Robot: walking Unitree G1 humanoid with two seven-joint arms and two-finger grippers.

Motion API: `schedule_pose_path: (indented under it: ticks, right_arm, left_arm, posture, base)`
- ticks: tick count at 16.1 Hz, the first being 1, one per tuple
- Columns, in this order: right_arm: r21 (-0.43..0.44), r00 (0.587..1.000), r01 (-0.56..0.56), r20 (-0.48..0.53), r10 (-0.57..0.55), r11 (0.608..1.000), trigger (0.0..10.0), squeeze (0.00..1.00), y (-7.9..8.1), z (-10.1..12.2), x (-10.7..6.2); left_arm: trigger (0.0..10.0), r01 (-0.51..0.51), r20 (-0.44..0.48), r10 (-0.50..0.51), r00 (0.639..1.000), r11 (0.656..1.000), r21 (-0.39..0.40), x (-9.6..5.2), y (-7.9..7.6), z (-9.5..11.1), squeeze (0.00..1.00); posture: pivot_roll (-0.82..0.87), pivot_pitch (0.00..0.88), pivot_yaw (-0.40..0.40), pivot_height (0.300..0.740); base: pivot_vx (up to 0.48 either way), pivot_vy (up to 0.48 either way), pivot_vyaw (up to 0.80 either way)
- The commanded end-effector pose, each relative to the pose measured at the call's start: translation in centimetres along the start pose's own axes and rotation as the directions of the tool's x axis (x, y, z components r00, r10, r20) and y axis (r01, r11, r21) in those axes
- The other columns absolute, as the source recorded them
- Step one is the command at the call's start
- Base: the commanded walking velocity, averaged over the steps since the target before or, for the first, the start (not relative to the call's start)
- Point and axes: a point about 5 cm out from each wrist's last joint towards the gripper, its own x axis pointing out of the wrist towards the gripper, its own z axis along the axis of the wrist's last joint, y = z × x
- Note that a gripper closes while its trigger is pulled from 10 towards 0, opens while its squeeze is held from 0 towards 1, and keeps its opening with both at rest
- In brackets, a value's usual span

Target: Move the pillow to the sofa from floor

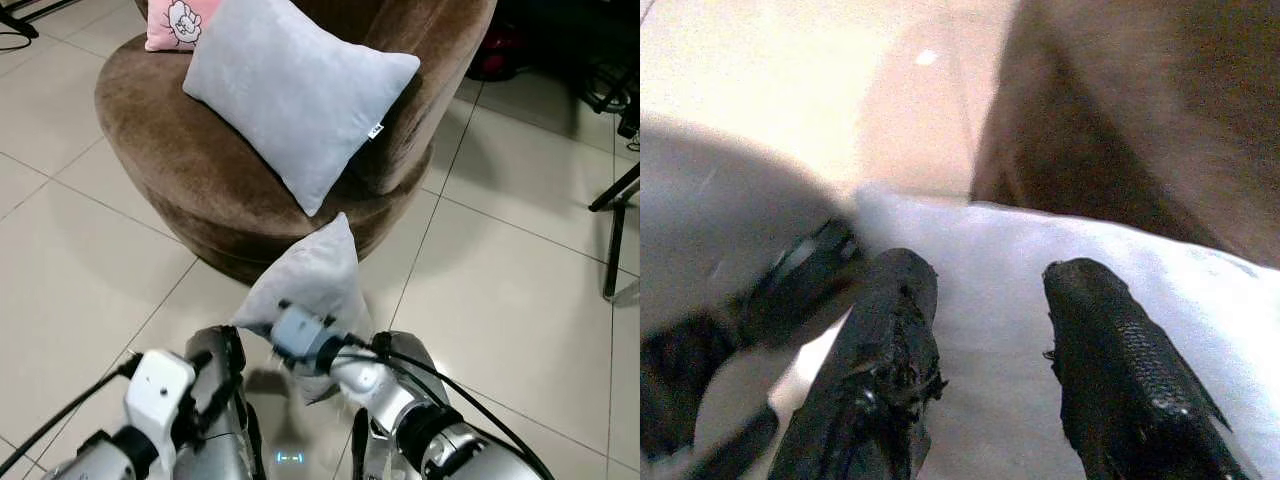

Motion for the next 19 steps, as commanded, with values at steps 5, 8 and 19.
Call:
schedule_pose_path:
  ticks: [5,8,19]
  right_arm:
    - [0.265,0.937,0.319,0.058,-0.345,0.910,10.0,0.00,-8.8,-0.9,-4.3]
    - [0.373,0.891,0.379,0.101,-0.443,0.847,10.0,0.00,-11.6,0.2,-9.1]
    - [0.489,0.851,0.504,-0.143,-0.505,0.712,10.0,0.00,-10.4,-0.6,-14.7]
  left_arm:
    - [10.0,-0.177,0.193,0.179,0.965,0.984,-0.027,1.2,1.7,2.1,0.00]
    - [10.0,-0.218,0.234,0.223,0.946,0.975,-0.048,1.3,1.1,2.6,0.00]
    - [10.0,-0.376,0.222,0.383,0.897,0.924,-0.074,5.4,1.6,1.8,0.00]
  posture:
    - [0.15,0.096,-0.091,0.506]
    - [0.11,0.012,-0.081,0.506]
    - [0.07,0.000,-0.035,0.556]
  base:
    - [0.000,0.000,0.00]
    - [0.000,0.000,0.00]
    - [0.000,0.000,0.00]
